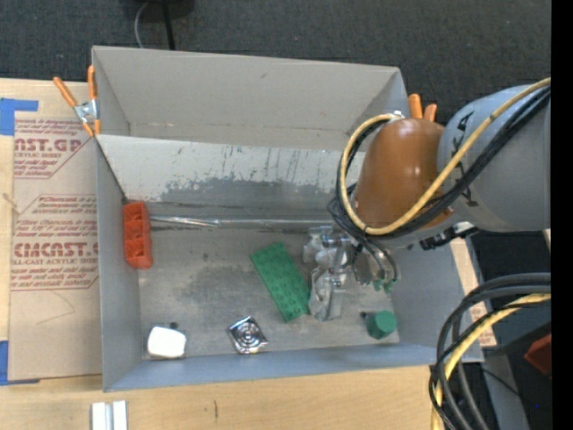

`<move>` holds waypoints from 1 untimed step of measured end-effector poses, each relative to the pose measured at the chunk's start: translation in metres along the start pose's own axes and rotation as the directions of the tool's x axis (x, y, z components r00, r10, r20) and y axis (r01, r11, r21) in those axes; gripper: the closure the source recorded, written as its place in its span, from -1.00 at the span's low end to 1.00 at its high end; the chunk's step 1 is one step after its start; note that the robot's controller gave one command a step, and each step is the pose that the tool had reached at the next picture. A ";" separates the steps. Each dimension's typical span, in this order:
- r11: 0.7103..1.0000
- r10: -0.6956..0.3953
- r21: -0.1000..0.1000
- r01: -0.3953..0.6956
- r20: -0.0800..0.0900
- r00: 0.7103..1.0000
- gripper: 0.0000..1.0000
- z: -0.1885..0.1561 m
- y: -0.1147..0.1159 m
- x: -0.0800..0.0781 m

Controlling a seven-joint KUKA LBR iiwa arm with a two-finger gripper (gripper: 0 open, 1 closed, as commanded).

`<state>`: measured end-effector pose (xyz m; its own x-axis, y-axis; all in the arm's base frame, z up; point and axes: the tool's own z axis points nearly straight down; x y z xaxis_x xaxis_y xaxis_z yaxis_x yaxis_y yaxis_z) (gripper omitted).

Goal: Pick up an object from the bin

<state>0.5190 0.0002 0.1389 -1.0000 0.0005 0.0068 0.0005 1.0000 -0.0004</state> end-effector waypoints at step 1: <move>1.000 0.000 0.000 0.000 0.007 1.000 -1.00 -0.004 0.000 -0.001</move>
Offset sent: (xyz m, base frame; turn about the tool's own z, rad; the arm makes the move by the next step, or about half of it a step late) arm 0.0529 -0.0672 -0.0321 0.1103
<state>0.5205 0.0003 0.1432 -1.0000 0.0006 0.0002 0.0006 1.0000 -0.0004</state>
